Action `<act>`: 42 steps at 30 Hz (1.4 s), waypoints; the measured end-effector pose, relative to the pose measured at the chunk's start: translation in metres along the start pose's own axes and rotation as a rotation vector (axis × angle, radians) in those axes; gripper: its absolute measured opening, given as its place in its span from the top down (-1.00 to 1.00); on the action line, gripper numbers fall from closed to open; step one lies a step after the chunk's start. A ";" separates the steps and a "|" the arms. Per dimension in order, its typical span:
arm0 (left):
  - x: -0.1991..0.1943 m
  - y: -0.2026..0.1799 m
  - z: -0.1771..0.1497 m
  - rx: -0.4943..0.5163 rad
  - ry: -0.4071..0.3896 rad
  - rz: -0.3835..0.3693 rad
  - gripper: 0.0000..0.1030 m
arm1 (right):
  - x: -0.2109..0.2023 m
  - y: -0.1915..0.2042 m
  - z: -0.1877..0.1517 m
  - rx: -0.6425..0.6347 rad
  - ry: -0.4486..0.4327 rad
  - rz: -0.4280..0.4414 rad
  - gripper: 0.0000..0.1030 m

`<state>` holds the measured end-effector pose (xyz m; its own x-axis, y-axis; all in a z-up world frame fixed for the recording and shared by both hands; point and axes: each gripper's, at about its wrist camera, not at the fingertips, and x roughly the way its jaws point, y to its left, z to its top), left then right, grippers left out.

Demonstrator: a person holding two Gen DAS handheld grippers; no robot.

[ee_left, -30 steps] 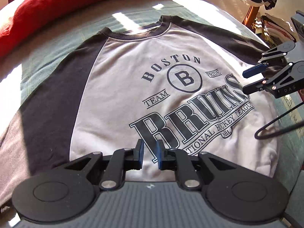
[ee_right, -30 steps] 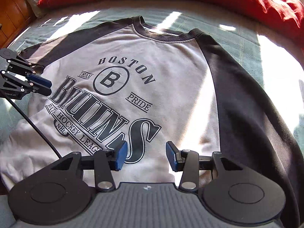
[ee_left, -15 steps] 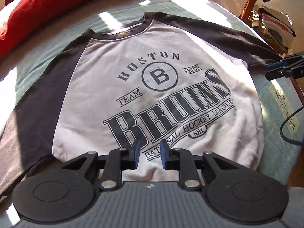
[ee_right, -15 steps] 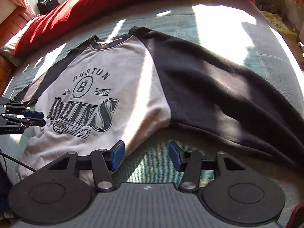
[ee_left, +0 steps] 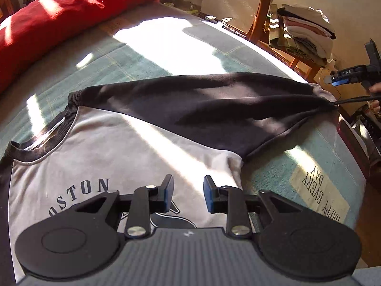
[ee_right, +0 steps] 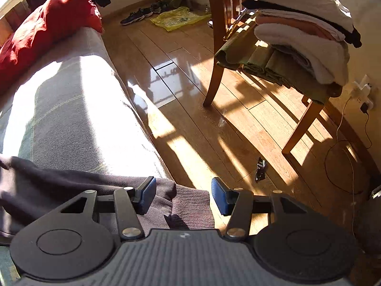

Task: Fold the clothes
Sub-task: 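Grasp the black sleeve cuff with the right gripper and pull it outward, then lay the sleeve flat and open the right gripper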

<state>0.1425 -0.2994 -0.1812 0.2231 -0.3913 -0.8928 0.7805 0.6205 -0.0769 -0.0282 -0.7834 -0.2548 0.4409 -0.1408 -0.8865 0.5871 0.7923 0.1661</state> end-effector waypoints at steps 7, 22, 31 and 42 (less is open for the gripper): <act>0.022 -0.029 0.027 0.054 0.030 -0.024 0.47 | 0.038 -0.040 -0.013 0.162 0.099 0.169 -0.10; 0.029 -0.046 0.037 0.061 0.041 -0.028 0.32 | 0.032 -0.051 0.000 0.145 0.067 0.242 0.11; 0.037 -0.057 0.033 0.077 0.075 -0.048 0.30 | 0.065 -0.078 -0.016 0.359 0.117 0.429 1.00; 0.042 -0.068 0.051 0.079 0.038 -0.064 0.28 | -0.001 0.007 0.008 -0.064 0.044 0.409 0.74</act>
<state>0.1288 -0.3923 -0.1912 0.1499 -0.4011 -0.9037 0.8363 0.5390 -0.1005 -0.0197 -0.7825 -0.2495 0.5987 0.2181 -0.7707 0.3254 0.8130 0.4829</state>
